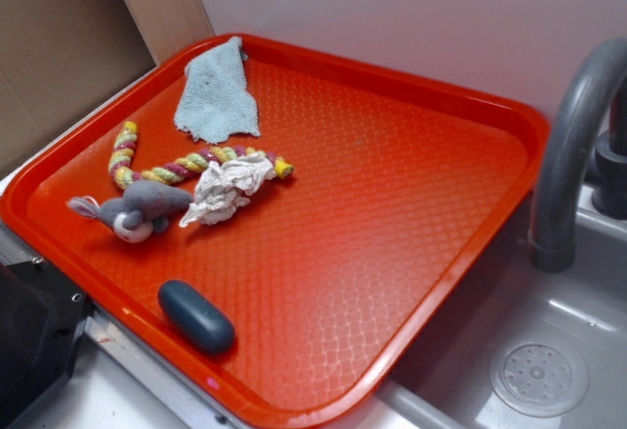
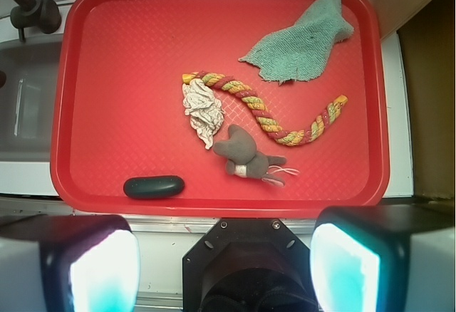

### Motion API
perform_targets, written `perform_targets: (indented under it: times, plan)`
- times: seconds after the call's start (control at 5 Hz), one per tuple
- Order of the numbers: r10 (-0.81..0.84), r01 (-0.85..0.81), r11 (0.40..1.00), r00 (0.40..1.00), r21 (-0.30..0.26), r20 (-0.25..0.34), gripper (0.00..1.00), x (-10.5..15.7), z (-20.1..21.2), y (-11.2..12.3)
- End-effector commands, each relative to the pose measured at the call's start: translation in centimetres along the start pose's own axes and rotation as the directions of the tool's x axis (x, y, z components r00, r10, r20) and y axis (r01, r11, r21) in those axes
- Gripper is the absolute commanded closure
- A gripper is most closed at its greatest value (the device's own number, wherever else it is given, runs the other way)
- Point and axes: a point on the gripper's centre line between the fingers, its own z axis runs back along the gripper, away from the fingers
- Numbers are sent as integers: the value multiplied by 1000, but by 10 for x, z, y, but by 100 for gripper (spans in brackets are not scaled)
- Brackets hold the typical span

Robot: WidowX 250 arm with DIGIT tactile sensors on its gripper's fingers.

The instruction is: Grab the white paper.

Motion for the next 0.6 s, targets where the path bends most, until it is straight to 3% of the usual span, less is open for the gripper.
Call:
perform_targets:
  times: [0.0,0.2,0.4]
  plan:
    - [0,0,1000,1000,0,0,0,0,0,0]
    - [5,-4,999,999,-51,31,0,31,-25,-18]
    - [-12,16,999,995,-37,99,0,50,-42,-32]
